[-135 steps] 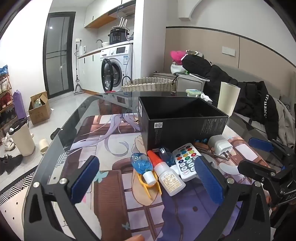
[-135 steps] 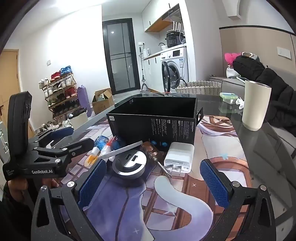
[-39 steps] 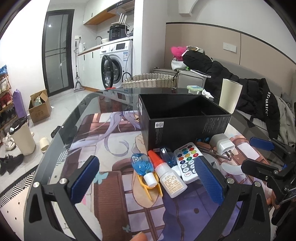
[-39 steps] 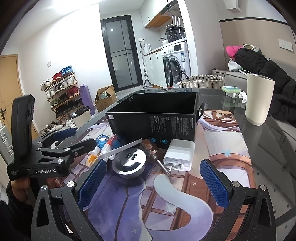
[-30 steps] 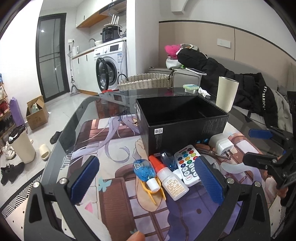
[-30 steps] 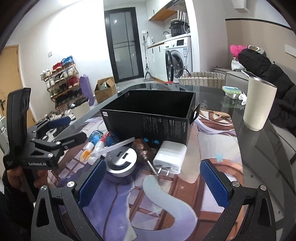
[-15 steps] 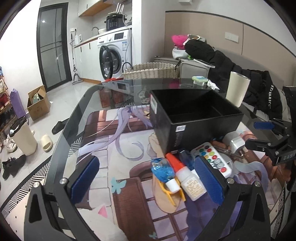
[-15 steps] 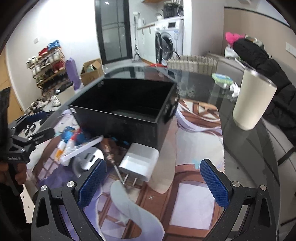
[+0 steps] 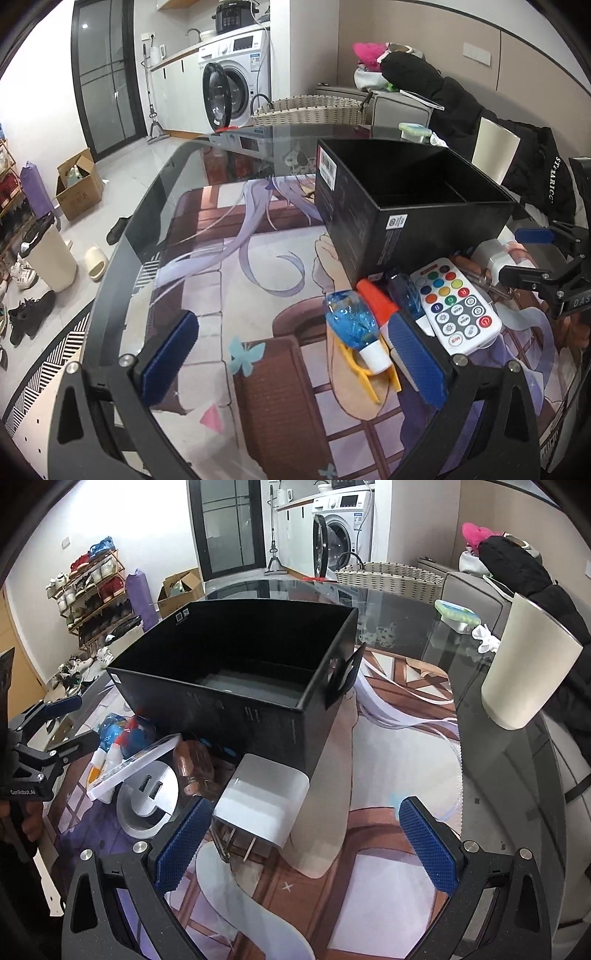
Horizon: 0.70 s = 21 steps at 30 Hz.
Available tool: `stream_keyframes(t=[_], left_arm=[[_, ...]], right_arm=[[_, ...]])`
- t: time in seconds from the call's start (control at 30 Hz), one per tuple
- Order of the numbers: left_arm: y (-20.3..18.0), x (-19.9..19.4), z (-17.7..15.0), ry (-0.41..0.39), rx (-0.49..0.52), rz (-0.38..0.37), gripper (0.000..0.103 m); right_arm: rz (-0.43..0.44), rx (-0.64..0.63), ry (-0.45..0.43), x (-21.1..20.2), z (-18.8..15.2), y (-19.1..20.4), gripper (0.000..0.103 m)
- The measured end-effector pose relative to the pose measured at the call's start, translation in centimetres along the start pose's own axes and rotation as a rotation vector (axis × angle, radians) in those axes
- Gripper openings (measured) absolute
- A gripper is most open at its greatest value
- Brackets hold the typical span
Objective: Organize rigid objects
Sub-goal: 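Move the right gripper onto the white charger and close on it, then close the left gripper on the small blue bottle while the right gripper holds the charger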
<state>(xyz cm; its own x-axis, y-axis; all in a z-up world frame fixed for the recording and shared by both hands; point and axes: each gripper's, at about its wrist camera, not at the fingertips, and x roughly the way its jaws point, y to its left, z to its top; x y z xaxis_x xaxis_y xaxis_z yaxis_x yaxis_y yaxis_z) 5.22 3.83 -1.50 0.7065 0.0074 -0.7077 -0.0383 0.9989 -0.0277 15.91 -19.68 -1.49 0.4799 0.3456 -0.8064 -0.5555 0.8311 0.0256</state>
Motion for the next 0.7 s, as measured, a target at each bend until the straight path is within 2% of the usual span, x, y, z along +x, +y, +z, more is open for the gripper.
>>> stream_keyframes(t=[0.3, 0.4, 0.43, 0.47, 0.7], left_arm=[[-0.4, 1.0, 0.1, 0.041, 0.018, -0.003, 0.102], [-0.4, 1.0, 0.1, 0.046, 0.01, -0.008, 0.102], [-0.4, 1.1, 0.1, 0.047, 0.006, -0.01, 0.102], [-0.4, 1.1, 0.1, 0.049, 0.004, -0.012, 0.102], [-0.2, 1.2, 0.1, 0.05, -0.002, -0.018, 0.102]], right_arm=[[-0.013, -0.051, 0.017, 1.0, 0.4, 0.5, 0.101], [0.003, -0.065, 0.025, 0.9, 0.3, 0.8, 0.087], [0.001, -0.078, 0.035, 1.1, 0.2, 1.0, 0.076], [-0.005, -0.092, 0.043, 1.3, 0.1, 1.1, 0.07], [0.013, -0.072, 0.027, 1.5, 0.0, 0.9, 0.069]])
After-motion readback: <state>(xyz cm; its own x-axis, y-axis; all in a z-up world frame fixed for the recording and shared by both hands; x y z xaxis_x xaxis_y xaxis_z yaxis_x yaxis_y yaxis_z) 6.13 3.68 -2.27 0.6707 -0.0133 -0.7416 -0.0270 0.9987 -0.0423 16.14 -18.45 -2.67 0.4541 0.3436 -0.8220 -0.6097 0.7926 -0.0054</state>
